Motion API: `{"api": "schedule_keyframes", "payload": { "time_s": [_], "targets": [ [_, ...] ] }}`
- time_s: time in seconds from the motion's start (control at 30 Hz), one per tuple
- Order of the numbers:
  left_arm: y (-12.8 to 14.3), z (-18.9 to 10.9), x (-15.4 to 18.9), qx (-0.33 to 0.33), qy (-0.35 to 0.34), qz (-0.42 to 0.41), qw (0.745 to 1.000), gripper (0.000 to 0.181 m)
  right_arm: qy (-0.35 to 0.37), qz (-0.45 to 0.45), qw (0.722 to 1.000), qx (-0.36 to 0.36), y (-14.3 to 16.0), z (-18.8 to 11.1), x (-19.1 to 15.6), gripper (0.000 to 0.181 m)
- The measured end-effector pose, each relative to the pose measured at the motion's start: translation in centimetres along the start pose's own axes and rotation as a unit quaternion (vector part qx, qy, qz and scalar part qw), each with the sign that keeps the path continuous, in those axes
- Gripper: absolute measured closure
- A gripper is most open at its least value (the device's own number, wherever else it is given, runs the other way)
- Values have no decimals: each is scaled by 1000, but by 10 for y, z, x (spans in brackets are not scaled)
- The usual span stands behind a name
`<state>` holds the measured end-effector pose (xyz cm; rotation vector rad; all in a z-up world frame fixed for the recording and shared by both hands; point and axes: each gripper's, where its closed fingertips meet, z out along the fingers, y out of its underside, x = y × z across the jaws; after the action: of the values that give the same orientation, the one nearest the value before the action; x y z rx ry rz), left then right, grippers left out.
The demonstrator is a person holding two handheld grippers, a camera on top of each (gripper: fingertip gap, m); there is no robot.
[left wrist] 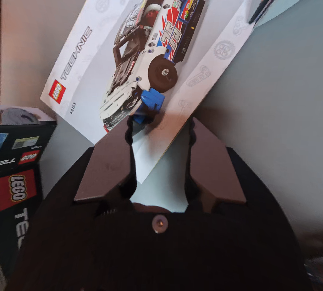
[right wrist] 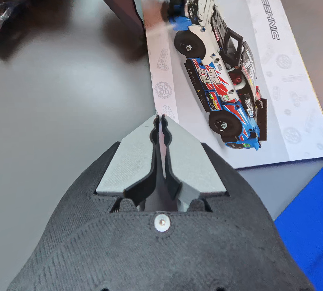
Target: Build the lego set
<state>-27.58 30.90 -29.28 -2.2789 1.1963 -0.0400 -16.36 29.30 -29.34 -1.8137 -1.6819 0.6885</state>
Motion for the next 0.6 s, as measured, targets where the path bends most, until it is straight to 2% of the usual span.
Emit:
{"api": "schedule_keyframes", "payload": {
  "time_s": [0.03,0.1,0.27,0.4,0.53,0.6],
  "targets": [
    [-4,-1,7,0,6,-1,1000,116,-3,-1,1000,-3,3,-3,-5,181],
    [-10,-5,23,-1,17,2,1000,108,-20,2,1000,-12,9,-11,-21,181],
    [-28,-18,89,22,66,55,996,109,-54,2,998,-22,15,-40,-58,181],
    [-33,-15,98,25,22,99,995,131,-39,-1,998,-38,8,-48,-59,181],
    [-45,-10,114,65,69,44,995,144,-26,6,999,-30,-2,-48,-58,181],
    [-50,-10,110,79,51,41,995,163,-20,12,1000,-16,-7,-50,-57,181]
  ]
}}
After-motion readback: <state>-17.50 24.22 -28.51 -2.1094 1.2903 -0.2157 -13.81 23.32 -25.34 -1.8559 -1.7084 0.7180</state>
